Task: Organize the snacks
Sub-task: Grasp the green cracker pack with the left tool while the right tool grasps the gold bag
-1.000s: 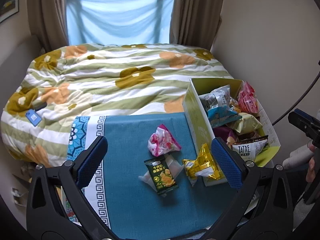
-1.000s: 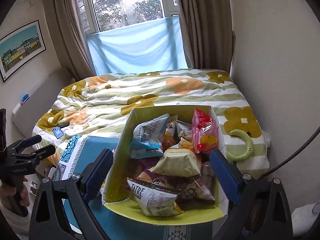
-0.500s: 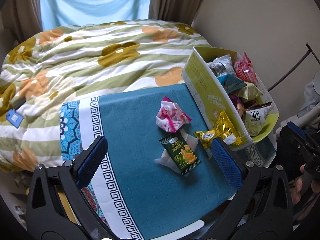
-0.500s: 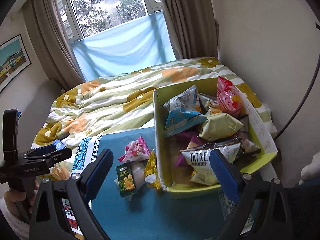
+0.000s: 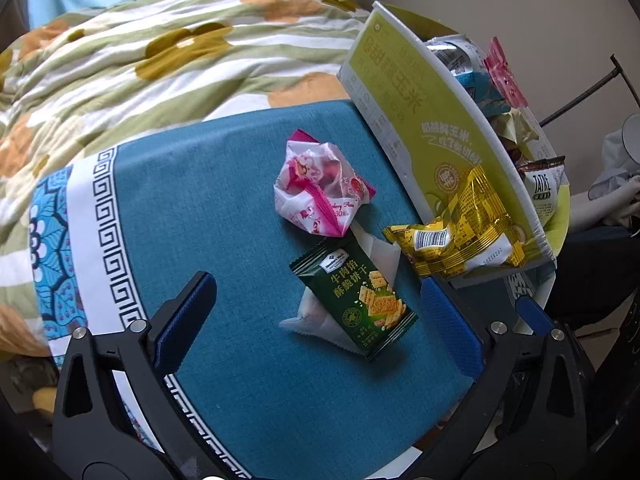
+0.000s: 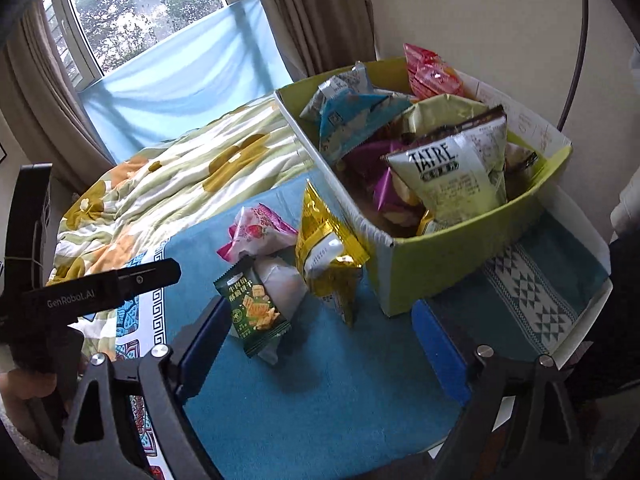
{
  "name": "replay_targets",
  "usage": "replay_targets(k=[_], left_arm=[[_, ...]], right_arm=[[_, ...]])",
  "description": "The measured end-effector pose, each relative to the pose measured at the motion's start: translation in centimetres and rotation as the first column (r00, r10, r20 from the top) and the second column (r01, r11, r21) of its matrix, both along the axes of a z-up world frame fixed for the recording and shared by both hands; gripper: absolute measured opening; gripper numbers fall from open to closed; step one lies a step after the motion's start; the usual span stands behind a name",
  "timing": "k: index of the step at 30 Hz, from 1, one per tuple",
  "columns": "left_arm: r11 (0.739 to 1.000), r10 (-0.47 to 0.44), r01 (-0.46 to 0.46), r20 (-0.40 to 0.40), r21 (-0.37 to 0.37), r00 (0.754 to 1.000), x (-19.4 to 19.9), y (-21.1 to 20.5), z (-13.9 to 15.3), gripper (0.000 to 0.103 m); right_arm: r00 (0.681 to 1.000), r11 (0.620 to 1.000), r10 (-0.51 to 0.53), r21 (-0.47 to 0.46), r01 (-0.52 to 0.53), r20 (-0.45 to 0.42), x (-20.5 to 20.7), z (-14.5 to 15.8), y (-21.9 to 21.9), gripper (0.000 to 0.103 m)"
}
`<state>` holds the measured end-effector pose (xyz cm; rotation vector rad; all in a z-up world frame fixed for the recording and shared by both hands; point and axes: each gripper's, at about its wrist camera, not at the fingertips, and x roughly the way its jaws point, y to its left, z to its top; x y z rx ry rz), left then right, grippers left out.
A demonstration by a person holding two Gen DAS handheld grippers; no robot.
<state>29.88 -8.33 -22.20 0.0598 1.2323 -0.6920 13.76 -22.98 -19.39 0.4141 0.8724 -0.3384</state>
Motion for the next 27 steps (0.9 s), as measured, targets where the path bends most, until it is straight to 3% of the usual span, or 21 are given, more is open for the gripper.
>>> replay_targets(k=[6,9,15,22,27], left_arm=[[0.999,-0.023,0.025,-0.057,0.034,0.998,0.2,-2.6,-3.5,0.091],[0.998,-0.028,0.032,-0.071,0.05,0.997,0.2,-3.4,-4.4,0.074],[0.998,-0.055,0.059,-0.099,0.032,0.994,0.2,-4.1,-4.8,0.05],[0.993,-0.099,0.102,-0.065,0.058,0.993,-0.3,-4.4,-4.0,0.042],[0.994,-0.093,0.096,-0.066,0.045,0.994,0.1,-4.0,-3.7,0.034]], right_arm=[[1.0,0.998,-0.01,-0.066,0.01,0.001,0.7,-3.8,0.9,0.083],[1.0,0.997,0.002,-0.075,-0.002,-0.004,1.0,-4.9,0.9,0.083],[1.0,0.996,0.017,-0.092,-0.018,-0.008,1.5,-5.6,0.5,0.076],[0.999,0.995,0.042,-0.086,-0.042,0.005,2.3,-6.5,0.1,0.064],[0.999,0.997,0.029,-0.078,-0.027,0.026,2.9,-6.8,0.2,0.063]])
